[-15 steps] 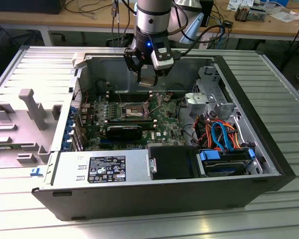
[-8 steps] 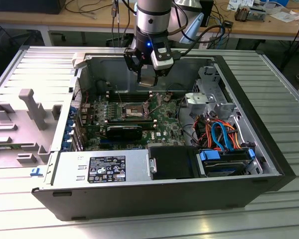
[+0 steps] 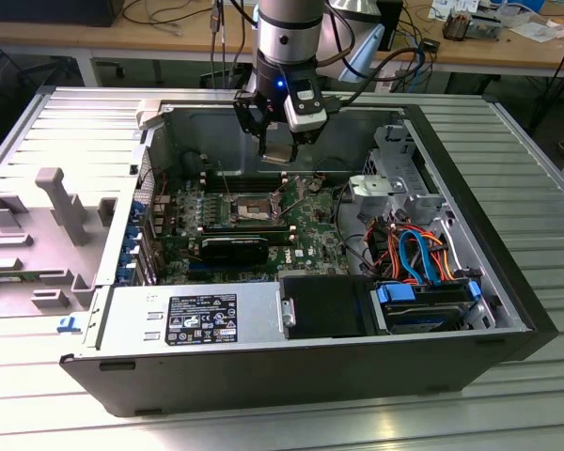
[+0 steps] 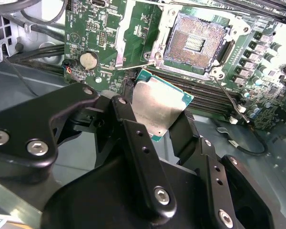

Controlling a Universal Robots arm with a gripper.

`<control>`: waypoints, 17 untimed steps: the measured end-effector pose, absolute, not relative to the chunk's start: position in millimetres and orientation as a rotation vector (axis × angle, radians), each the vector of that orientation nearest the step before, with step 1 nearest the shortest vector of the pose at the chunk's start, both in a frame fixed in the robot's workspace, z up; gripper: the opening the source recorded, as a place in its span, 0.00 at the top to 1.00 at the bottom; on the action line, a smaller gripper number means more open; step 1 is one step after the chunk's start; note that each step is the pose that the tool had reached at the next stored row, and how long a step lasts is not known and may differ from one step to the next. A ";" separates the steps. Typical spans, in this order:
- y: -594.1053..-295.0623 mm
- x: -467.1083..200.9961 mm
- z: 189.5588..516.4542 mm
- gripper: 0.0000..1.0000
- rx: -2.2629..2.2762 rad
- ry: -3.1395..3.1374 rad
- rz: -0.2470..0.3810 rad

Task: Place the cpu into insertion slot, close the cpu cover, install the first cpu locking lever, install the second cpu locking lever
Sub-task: 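Place the cpu into insertion slot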

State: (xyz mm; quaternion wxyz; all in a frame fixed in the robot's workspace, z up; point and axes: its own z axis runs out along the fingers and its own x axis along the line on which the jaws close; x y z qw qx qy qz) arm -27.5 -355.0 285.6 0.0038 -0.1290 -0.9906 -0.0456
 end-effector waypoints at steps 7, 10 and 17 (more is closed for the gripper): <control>-355.0 -27.5 285.6 0.46 -0.415 -3.103 -0.143; -355.0 -27.5 285.6 0.46 -0.419 -3.103 -0.143; -355.0 -27.5 285.5 0.46 -0.427 -3.102 -0.143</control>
